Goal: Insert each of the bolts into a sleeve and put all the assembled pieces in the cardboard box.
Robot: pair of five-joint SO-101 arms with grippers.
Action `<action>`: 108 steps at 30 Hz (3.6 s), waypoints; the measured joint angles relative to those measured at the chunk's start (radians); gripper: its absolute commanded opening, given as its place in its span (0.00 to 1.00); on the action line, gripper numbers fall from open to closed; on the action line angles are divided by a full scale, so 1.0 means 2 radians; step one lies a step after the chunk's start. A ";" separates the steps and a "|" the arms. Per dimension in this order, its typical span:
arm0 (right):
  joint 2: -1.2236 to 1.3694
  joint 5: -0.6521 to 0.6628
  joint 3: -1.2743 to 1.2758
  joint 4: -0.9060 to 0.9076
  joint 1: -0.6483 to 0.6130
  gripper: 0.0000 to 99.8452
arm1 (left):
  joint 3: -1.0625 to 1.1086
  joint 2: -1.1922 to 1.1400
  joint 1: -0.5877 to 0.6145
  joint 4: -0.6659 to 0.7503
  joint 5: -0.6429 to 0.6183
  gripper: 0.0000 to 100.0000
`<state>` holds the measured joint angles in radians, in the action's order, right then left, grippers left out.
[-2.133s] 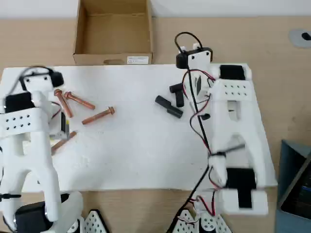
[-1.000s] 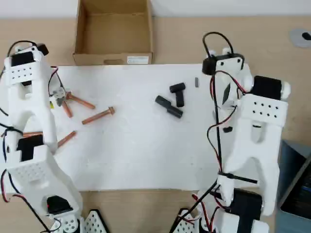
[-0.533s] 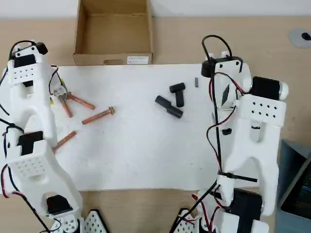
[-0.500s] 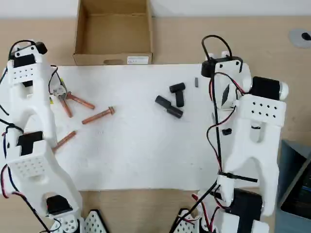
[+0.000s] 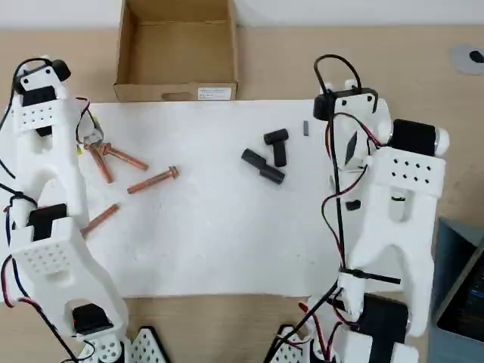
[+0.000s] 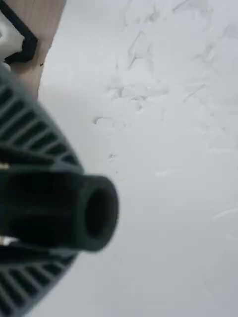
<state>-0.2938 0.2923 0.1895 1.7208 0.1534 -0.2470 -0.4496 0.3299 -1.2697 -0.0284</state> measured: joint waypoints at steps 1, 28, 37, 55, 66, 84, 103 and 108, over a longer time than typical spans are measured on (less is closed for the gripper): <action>0.000 0.000 0.000 0.000 0.000 0.01 | 0.002 0.000 0.000 0.003 0.000 0.12; 0.000 0.000 0.000 0.000 0.000 0.01 | 0.004 -0.061 -0.002 0.028 -0.001 0.00; -0.040 0.000 -0.002 0.015 0.000 0.01 | -0.039 -0.058 0.004 -0.060 0.000 0.00; -0.284 0.001 0.020 0.021 0.001 0.01 | -0.087 0.220 -0.085 -0.236 0.000 0.00; -0.406 -0.093 0.153 -0.054 0.002 0.01 | 0.149 0.487 -0.180 -0.170 -0.059 0.00; -0.562 -0.208 0.407 -0.258 -0.172 0.01 | 0.612 0.954 -0.181 0.096 -0.101 0.00; -0.723 -0.225 0.577 -0.390 -0.437 0.01 | 0.716 1.133 -0.310 0.120 -0.260 0.00; -0.756 -0.225 0.606 -0.390 -0.473 0.01 | 0.716 1.133 -0.315 0.166 -0.270 0.00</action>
<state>-1.8052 -0.1573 1.4016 0.9398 -0.7917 1.1845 1.8167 -0.2992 -0.9367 -0.5685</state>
